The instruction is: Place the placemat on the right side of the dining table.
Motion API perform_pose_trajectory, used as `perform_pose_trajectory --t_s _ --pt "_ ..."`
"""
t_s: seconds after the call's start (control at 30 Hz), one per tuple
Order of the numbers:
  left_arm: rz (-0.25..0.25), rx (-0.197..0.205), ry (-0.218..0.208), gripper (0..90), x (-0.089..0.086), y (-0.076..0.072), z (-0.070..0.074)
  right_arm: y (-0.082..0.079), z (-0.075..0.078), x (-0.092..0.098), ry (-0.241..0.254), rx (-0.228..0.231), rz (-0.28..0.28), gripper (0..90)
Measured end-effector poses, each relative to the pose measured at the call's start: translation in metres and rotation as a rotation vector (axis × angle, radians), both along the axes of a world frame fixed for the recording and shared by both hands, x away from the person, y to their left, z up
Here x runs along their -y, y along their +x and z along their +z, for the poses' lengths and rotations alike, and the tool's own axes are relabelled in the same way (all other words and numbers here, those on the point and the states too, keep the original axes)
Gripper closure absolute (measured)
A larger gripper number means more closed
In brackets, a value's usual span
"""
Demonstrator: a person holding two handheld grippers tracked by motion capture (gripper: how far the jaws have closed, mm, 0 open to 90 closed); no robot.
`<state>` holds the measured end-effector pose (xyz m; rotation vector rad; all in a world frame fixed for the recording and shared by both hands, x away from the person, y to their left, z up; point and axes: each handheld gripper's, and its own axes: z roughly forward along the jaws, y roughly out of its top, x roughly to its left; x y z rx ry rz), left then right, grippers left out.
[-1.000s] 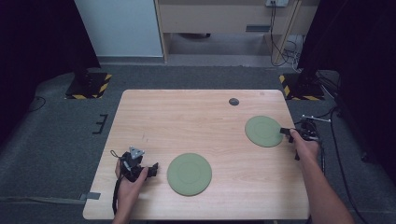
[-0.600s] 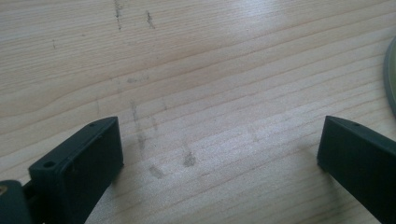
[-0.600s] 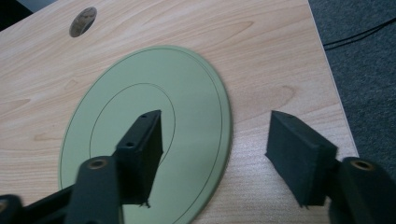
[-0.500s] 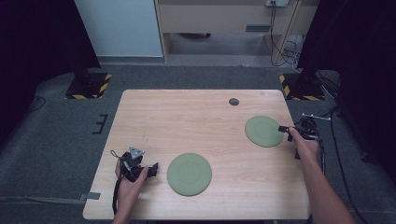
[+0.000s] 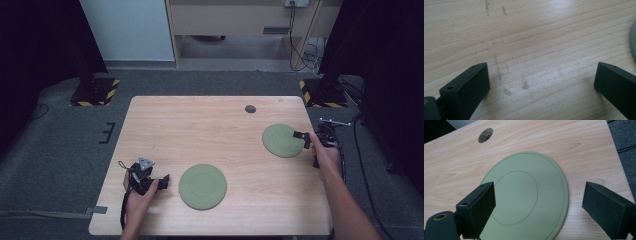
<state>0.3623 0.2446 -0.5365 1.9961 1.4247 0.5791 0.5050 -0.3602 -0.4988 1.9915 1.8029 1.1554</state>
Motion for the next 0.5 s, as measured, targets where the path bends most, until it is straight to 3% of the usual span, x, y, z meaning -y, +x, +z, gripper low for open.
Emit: perform_pose_trajectory --t_s 0.3,0.5 --pt "0.000 0.000 0.000 0.0 0.000 0.000 0.000 0.002 0.001 -0.007 -0.011 0.012 0.016 14.5" --pt "0.000 0.000 -0.001 0.0 0.000 0.000 0.000 0.002 0.000 -0.012 -0.051 0.069 0.016 14.1"
